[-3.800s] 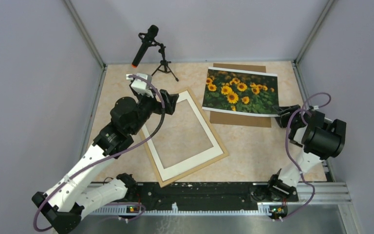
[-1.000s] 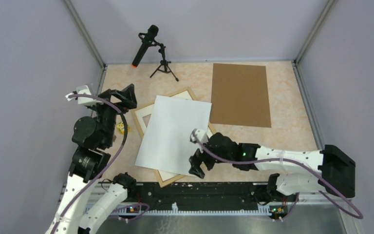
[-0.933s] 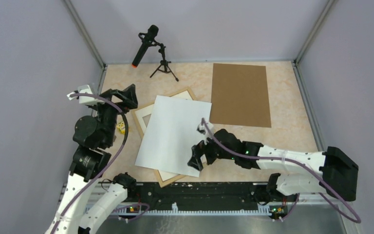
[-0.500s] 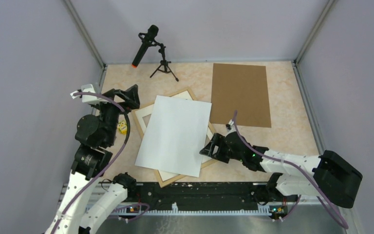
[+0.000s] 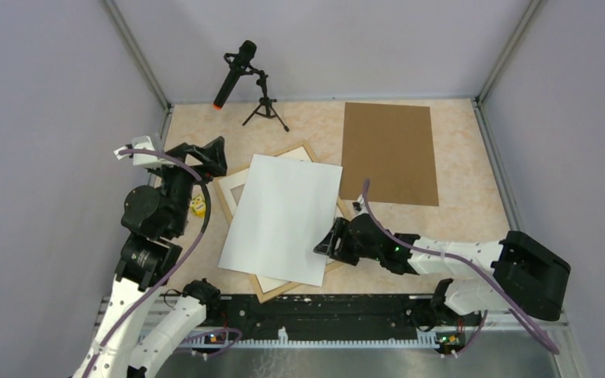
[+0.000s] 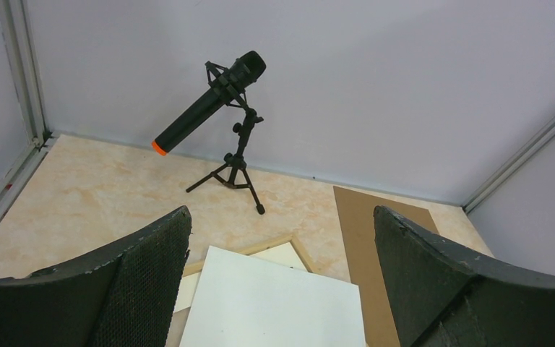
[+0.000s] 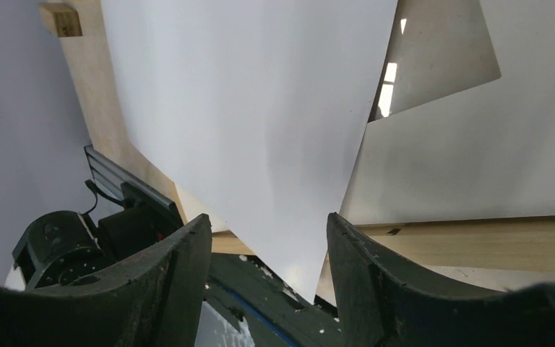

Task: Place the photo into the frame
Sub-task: Adjust the photo in the photo frame.

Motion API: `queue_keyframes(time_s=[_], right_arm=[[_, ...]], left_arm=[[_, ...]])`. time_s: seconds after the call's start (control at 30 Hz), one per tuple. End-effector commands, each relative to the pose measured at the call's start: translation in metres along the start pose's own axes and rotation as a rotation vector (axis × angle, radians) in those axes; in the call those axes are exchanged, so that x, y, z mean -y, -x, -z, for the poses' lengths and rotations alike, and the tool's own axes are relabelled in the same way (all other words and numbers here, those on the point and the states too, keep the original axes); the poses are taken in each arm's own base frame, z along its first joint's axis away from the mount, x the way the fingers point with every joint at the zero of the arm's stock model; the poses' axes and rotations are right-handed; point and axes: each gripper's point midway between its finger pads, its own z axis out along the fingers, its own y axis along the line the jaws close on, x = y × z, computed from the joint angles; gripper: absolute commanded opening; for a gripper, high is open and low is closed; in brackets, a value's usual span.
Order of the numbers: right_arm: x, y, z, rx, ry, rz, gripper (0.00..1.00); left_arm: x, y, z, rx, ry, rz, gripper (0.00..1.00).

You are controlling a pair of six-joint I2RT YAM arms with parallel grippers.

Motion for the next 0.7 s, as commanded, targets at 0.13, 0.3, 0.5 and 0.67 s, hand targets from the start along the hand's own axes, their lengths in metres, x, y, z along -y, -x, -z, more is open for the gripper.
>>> queue_keyframes(time_s=[0.13, 0.3, 0.5, 0.67], right_arm=[[0.0, -0.01, -0.015, 0.002, -0.027, -0.145, 0.58], [0.004, -0.016, -0.02, -0.003, -0.049, -0.178, 0.57], [0.007, -0.016, -0.028, 0.013, -0.039, -0.212, 0.56], [0.0, -0.002, -0.031, 0.085, 0.003, -0.238, 0.53]], left_arm=[[0.006, 0.013, 0.0, 0.051, -0.031, 0.017, 0.98], [0.006, 0.014, 0.001, 0.055, -0.032, 0.017, 0.98], [0.007, 0.014, 0.002, 0.057, -0.035, 0.018, 0.98], [0.007, 0.013, 0.002, 0.054, -0.037, 0.018, 0.98]])
